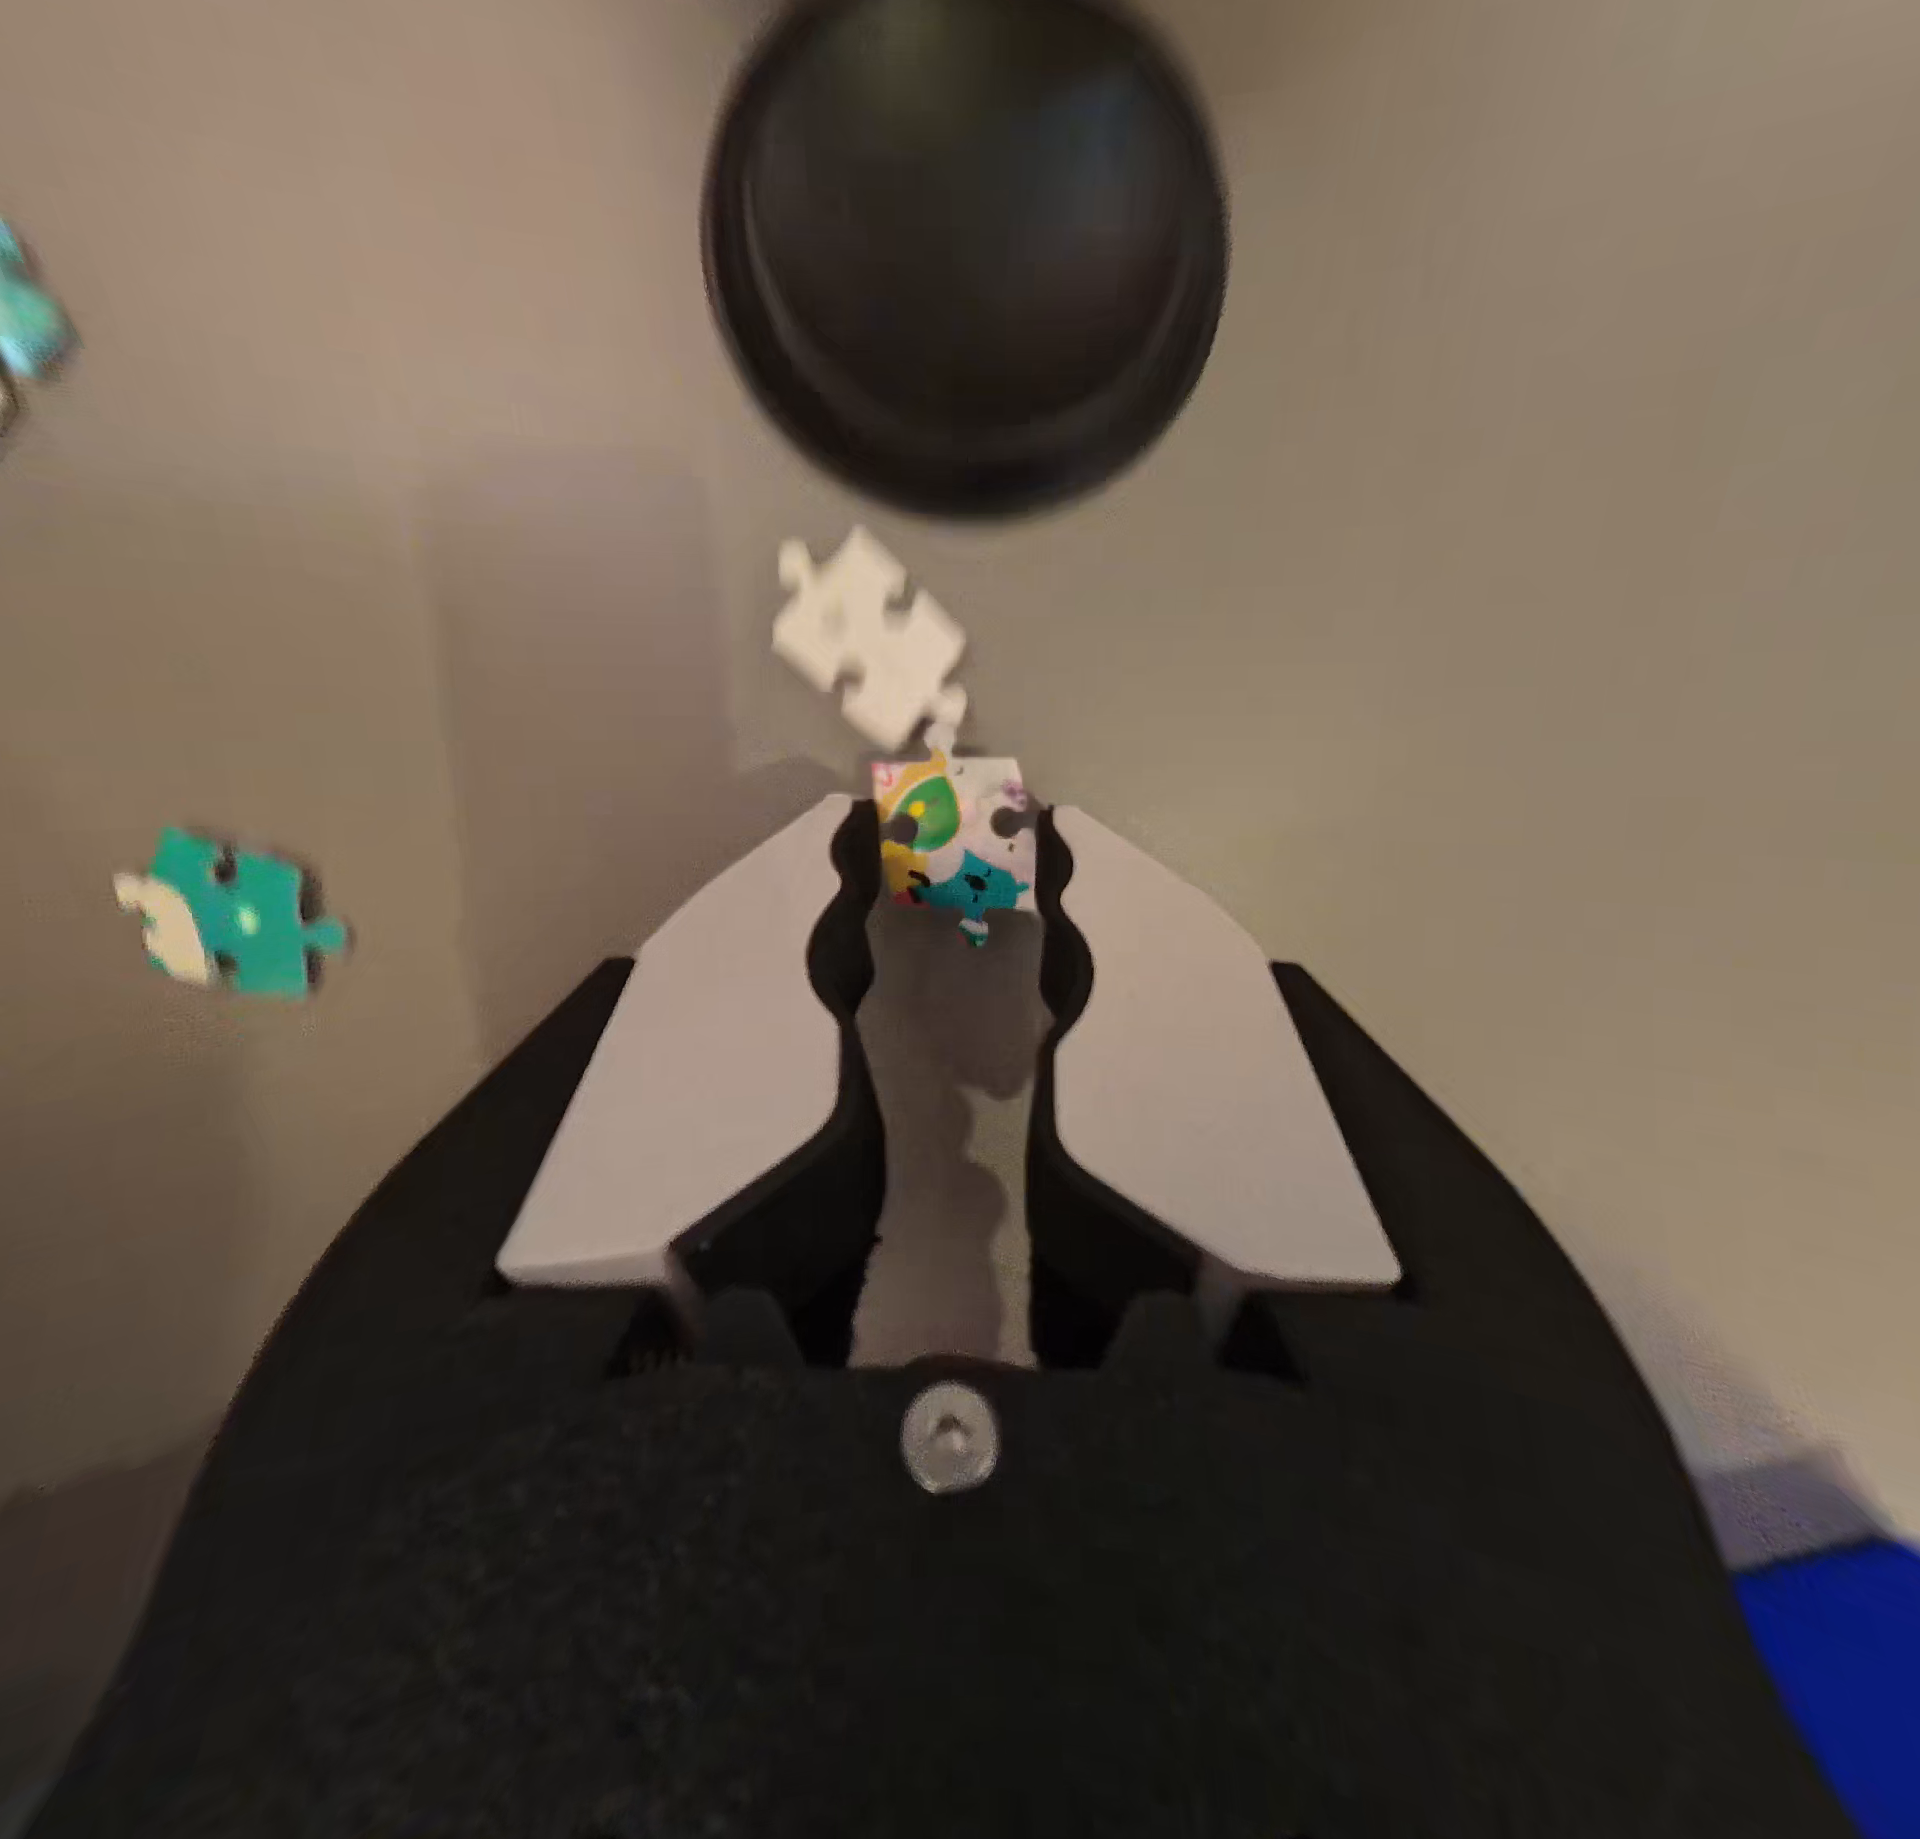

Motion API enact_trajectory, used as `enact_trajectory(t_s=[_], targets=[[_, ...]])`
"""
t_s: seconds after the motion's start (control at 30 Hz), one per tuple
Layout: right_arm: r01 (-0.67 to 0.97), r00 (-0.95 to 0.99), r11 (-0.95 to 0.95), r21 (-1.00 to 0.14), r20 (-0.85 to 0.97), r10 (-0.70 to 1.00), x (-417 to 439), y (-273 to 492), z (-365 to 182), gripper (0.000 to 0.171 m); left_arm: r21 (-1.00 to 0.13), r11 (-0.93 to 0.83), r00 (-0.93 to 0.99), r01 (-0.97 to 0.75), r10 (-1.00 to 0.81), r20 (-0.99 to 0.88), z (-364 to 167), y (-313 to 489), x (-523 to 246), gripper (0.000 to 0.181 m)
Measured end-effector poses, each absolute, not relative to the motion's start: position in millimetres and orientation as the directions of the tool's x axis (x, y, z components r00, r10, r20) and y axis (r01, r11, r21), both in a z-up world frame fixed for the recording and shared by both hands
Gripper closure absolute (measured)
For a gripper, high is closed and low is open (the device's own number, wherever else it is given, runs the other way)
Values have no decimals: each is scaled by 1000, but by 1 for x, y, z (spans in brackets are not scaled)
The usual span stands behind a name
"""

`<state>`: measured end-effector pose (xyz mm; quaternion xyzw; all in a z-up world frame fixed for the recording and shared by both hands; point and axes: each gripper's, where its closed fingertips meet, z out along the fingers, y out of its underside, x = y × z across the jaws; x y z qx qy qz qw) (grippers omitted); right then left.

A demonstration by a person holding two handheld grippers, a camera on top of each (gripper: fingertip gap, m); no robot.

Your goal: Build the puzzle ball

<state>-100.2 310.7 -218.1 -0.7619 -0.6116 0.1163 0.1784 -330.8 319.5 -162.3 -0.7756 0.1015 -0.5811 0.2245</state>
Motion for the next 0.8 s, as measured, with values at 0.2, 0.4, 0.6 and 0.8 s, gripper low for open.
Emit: enact_trajectory(t_s=[0.2,0.4,0.6,0.8], targets=[[800,249,-249,-546,-74,966,-91,284,-219,142,-461,-881,288,109,-416,862,-161,320,-330,81],[639,230,-219,-738,-88,969,-163,303,-178,87,-454,-879,256,146,-409,876,-156,322,-333,83],[697,240,-197,-690,-35,970,-248,354,-197,32,-456,-866,282,206,-394,875,-154,336,-343,82],[656,220,-303,-691,-208,953,-283,379,-203,36,-471,-859,317,201,-398,861,-155,372,-347,76]])
